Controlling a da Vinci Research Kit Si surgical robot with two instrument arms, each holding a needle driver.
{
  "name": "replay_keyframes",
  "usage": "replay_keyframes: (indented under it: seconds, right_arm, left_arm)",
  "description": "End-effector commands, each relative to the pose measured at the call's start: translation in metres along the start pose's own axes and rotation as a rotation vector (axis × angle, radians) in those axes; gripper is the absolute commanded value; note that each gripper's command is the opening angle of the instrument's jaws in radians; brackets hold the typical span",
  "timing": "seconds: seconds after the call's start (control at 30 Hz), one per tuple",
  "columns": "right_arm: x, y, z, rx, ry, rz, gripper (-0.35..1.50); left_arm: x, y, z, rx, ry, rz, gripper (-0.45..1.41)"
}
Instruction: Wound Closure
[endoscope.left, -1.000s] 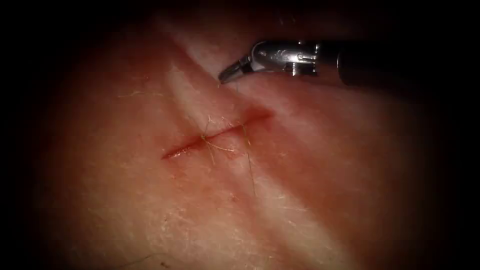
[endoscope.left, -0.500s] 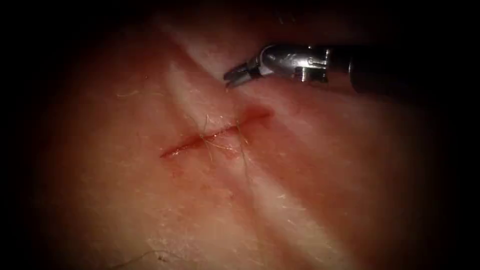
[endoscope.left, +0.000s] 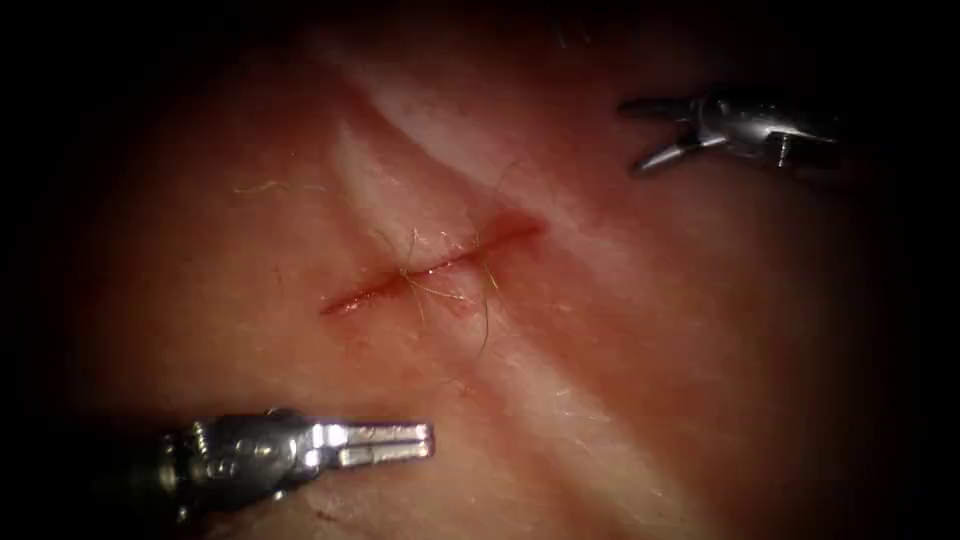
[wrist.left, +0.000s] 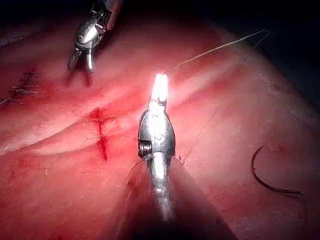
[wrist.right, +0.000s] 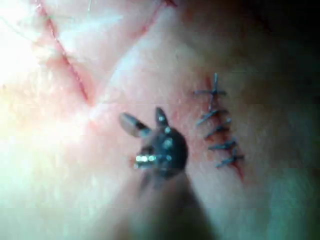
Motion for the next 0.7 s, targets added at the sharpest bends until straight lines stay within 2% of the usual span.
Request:
replay_keyframes:
  seconds: [0.03,0.17,0.3,0.33,0.37,0.5,0.57,0.6,0.63,0.7]
  right_arm:
    - [0.0008,-0.0004,0.0011,-0.002,0.022,0.012,0.73]
    - [0.0039,-0.0030,0.0036,-0.009,0.110,0.048,0.66]
    - [0.0067,-0.0068,0.0099,-0.011,0.173,0.035,0.61]
    - [0.0067,-0.0068,0.0099,-0.011,0.173,0.035,0.61]
    - [0.0069,-0.0078,0.0120,-0.009,0.179,0.023,0.59]
    - [0.0066,-0.0088,0.0157,-0.001,0.184,0.015,0.52]
    - [0.0063,-0.0093,0.0172,0.008,0.187,0.004,0.42]
    - [0.0060,-0.0097,0.0181,0.018,0.191,-0.004,0.31]
    - [0.0060,-0.0097,0.0181,0.018,0.191,-0.004,0.31]
    - [0.0056,-0.0104,0.0195,0.034,0.196,-0.005,0.19]
  left_arm:
    - [-0.0007,-0.0007,0.0002,0.006,-0.007,0.003,-0.45]
    - [-0.0013,-0.0030,0.0000,0.014,-0.034,0.009,-0.45]
    - [-0.0018,-0.0058,-0.0001,0.014,-0.063,0.012,-0.45]
    - [-0.0018,-0.0058,-0.0001,0.014,-0.063,0.012,-0.45]
    - [-0.0013,-0.0070,0.0000,0.013,-0.061,0.020,-0.45]
    - [-0.0001,-0.0091,0.0006,0.007,-0.056,0.025,-0.45]
    - [0.0005,-0.0100,0.0010,0.001,-0.054,0.034,-0.45]
    - [0.0009,-0.0109,0.0015,-0.001,-0.053,0.038,-0.45]
    - [0.0009,-0.0109,0.0015,-0.001,-0.053,0.038,-0.45]
    - [0.0011,-0.0126,0.0025,-0.013,-0.043,0.027,-0.45]
